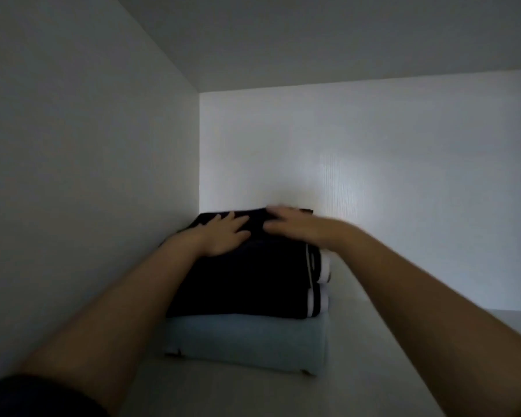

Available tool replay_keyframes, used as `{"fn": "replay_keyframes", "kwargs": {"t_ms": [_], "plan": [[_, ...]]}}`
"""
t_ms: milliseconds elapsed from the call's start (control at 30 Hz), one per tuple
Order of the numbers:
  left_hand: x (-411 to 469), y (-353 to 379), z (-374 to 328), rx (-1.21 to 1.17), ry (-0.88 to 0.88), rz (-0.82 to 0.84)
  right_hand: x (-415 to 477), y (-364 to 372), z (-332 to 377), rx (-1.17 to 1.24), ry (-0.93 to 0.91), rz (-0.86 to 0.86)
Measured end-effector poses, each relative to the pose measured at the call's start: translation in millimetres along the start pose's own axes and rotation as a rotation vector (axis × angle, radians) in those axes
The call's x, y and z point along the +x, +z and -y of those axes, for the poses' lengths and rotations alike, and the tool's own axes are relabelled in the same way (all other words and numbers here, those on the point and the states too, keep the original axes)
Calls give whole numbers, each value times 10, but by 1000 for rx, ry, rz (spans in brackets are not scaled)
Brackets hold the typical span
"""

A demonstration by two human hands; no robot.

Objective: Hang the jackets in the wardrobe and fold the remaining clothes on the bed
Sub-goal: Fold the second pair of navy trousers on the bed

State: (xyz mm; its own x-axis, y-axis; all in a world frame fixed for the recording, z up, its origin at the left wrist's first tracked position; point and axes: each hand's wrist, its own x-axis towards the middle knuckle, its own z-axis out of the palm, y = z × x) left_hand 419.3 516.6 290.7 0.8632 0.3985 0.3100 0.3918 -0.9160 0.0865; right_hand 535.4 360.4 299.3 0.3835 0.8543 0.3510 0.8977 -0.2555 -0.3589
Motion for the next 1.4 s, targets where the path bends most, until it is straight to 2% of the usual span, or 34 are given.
{"fn": "replay_keyframes", "kwargs": {"t_ms": [67,133,267,433,600,667,733,800,867,933,1000,1100,1200,1400], "plan": [[63,170,48,48,-40,98,110,218,-121,-151,127,167],[71,186,93,40,-70,98,104,279,-189,-127,169,149],[-1,189,91,45,-76,33,-158,112,-113,-73,125,149],[1,33,41,77,14,54,-484,-347,302,6,21,192],[-2,244,69,56,-81,44,-529,50,359,-525,6,418],[-11,253,73,50,-96,41,-496,83,304,-558,5,413],[19,251,68,51,-95,25,-479,102,227,-523,24,381],[32,227,44,79,-91,20,-540,157,185,-381,39,305],[-27,181,-5,106,-79,-7,-722,235,193,-64,35,113],[-164,104,-91,93,-73,-138,-978,259,210,122,-5,-158],[-343,17,-226,54,-49,-283,-1325,228,230,68,-55,-342],[-688,-161,-569,-36,42,-421,-1967,24,314,-136,-112,-457],[-1131,-367,-1102,-138,225,-497,-2764,-243,461,-284,-71,-450],[-2494,-517,-2589,-297,622,-463,-4641,-664,968,-596,84,-380]]}}
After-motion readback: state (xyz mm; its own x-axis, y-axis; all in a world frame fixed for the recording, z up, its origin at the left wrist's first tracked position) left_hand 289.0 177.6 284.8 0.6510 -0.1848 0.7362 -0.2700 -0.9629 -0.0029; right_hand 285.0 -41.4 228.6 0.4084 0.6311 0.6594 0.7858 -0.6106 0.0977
